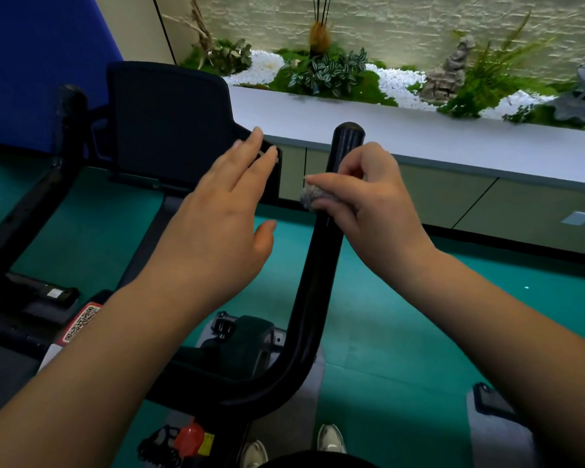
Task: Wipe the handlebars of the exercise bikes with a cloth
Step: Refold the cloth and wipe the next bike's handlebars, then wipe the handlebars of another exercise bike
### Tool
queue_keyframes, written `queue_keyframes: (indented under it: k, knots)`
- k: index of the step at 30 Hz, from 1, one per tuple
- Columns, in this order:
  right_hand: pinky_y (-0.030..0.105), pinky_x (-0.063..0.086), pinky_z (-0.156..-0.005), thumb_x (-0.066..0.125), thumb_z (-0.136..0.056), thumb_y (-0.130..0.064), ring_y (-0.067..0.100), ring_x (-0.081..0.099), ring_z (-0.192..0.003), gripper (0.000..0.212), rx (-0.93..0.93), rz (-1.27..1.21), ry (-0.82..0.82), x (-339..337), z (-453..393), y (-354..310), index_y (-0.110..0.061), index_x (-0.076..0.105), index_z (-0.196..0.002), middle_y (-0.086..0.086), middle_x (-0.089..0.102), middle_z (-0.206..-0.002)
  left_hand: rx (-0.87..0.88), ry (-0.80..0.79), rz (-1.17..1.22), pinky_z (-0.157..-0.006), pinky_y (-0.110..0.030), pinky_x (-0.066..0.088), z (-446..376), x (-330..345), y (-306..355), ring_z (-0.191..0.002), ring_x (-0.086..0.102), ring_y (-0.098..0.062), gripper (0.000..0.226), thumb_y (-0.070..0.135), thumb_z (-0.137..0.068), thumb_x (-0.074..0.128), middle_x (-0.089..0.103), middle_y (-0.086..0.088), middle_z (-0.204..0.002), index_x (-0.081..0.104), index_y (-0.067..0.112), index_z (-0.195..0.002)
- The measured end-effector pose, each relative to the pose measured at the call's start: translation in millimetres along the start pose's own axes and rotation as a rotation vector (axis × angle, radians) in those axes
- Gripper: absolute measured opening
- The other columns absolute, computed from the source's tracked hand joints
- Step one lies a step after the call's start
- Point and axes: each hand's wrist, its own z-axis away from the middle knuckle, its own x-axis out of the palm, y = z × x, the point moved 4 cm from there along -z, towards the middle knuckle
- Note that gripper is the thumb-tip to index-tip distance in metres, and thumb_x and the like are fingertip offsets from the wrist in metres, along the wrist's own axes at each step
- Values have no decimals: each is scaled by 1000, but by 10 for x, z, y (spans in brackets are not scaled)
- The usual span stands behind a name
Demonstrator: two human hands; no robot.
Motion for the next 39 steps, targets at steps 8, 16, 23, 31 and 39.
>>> queue_keyframes:
  k: [8,16,23,31,39]
  knots:
    - [8,33,-82,59,-86,-26,9,42,-88,30,212,-266,-56,-10,860,-414,-13,71,-110,1,42,-95,27,-34,-8,-114,-28,15,184,33,-100,-146,11,-9,70,28,-90,58,15,8,-159,23,22,-150]
    - [9,35,-80,64,-84,-26,2,47,-90,28,264,-383,-33,-120,979,-365,-18,71,-110,-5,45,-94,-2,-26,-40,-105,-35,34,189,-102,-13,-127,38,-17,52,29,-87,58,49,6,-137,48,20,-138]
    - [3,34,-82,63,-82,-27,-2,48,-91,25,376,-419,20,-470,879,595,-25,69,-106,-3,48,-92,38,98,-47,-96,-36,40,13,-41,803,-116,47,-22,40,27,-86,58,56,1,-122,60,16,-125]
    - [0,31,-75,66,-86,-15,-12,43,-86,22,350,-339,-160,-939,873,1915,-21,72,-106,-12,40,-87,-51,20,-26,-89,-48,50,-462,1008,1807,-111,53,-27,46,30,-77,56,60,-1,-118,61,16,-121]
    - [0,32,-70,66,-88,-19,-3,46,-80,17,448,-285,-235,-1057,757,2849,-24,72,-103,-3,39,-89,-161,-166,-124,-98,-40,41,-923,1825,2032,-123,46,-25,55,36,-86,61,53,1,-134,47,20,-137]
